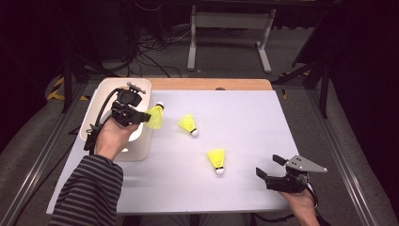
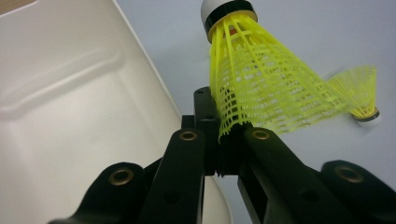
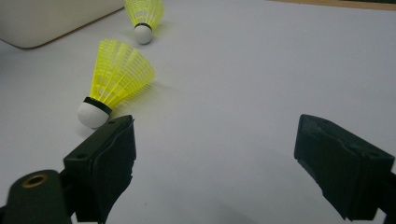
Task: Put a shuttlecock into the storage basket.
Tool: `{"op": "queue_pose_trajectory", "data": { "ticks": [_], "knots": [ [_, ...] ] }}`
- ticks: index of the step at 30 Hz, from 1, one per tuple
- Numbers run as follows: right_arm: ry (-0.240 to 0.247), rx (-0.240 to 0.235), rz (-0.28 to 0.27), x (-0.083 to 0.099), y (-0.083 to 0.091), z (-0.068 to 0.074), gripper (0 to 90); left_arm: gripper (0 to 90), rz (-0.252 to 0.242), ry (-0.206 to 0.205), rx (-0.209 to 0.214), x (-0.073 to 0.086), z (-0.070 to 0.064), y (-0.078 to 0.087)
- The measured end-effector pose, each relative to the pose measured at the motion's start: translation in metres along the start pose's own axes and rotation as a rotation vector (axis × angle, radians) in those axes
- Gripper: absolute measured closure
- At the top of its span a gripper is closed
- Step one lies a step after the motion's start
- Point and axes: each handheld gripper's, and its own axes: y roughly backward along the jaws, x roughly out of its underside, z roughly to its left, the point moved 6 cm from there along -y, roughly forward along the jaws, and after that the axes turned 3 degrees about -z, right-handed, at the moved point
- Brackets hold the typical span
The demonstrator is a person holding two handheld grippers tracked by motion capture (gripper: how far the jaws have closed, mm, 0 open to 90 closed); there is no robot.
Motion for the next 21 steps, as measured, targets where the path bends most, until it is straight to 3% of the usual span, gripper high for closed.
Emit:
{"op": "queue_pose_trajectory", "data": {
  "ticks": [7, 21],
  "knots": [
    [-0.001, 0.000, 0.001, 0.000, 0.000, 0.000, 13.2, 89.6, -0.015, 0.038, -0.012, -0.002, 0.010, 0.004],
    [-0.006, 0.000, -0.001, 0.000, 0.000, 0.000, 13.1, 89.6, -0.036, 0.073, -0.034, 0.002, 0.032, 0.013]
  ]
}}
